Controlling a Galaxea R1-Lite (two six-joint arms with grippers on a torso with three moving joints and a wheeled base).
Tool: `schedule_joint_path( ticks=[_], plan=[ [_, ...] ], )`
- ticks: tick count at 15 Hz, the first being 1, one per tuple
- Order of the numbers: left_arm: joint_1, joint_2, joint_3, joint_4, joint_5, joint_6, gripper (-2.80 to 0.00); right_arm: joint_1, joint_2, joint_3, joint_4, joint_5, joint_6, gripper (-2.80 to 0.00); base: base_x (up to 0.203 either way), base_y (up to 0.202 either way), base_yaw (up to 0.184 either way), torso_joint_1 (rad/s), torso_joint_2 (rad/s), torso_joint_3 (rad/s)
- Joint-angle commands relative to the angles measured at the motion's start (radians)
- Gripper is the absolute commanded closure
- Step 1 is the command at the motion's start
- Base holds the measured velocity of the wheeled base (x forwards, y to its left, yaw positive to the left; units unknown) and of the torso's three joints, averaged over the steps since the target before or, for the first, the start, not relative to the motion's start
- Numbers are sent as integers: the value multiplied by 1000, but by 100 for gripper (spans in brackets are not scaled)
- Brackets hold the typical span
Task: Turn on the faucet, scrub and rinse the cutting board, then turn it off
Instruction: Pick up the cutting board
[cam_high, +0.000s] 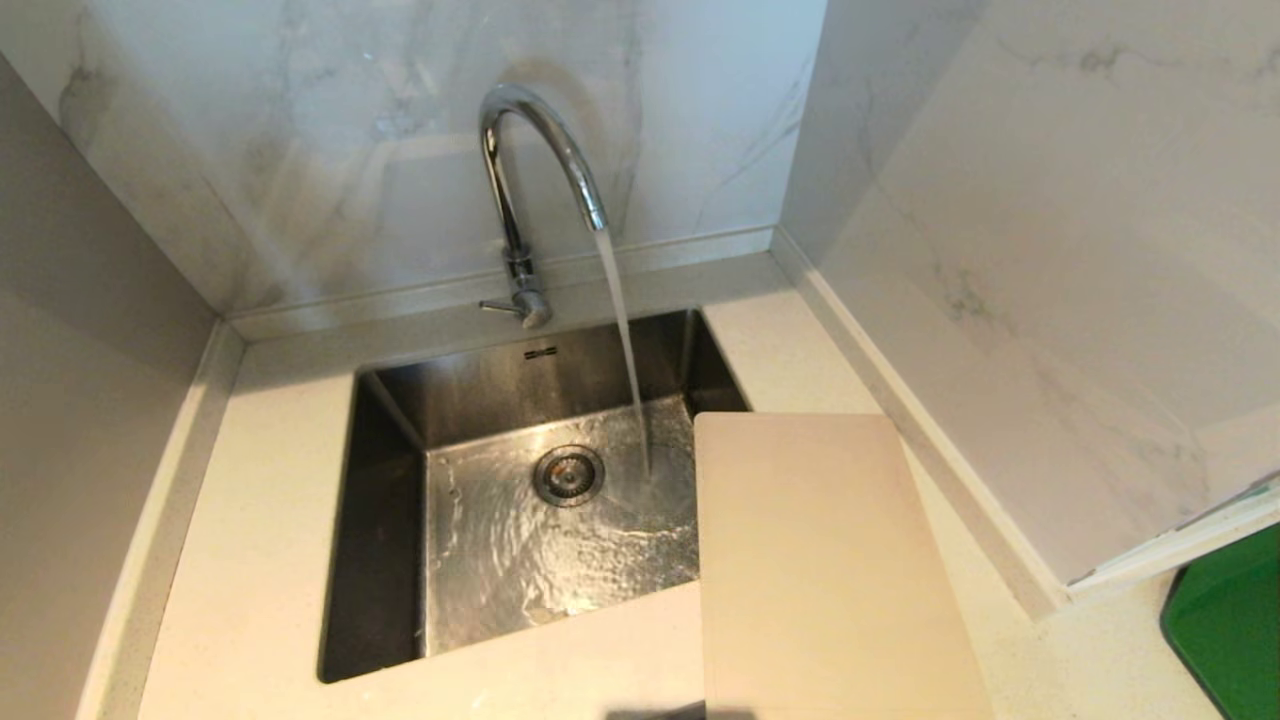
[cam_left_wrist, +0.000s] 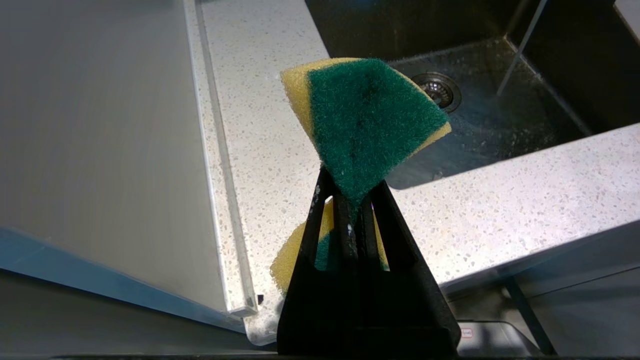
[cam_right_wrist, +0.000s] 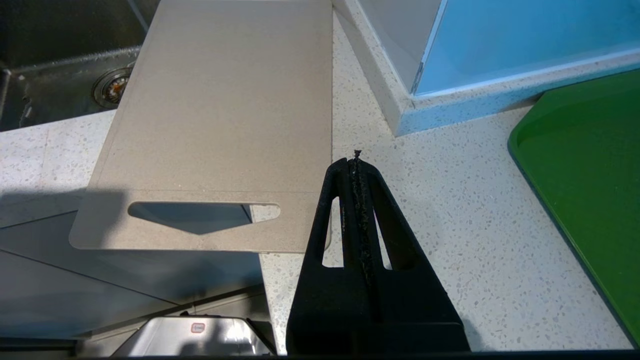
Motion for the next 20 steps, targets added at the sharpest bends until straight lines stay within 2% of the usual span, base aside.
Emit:
schedule_joint_path(
  ticks=[1,20],
  plan=[
    [0,-2,0,-1,0,0,0,0,-1,0,0,0,0,0,0,0,0,0,0,0],
    [0,-2,0,-1,0,0,0,0,-1,-2,1,2,-18,0,0,0,0,0,0,0]
  ],
)
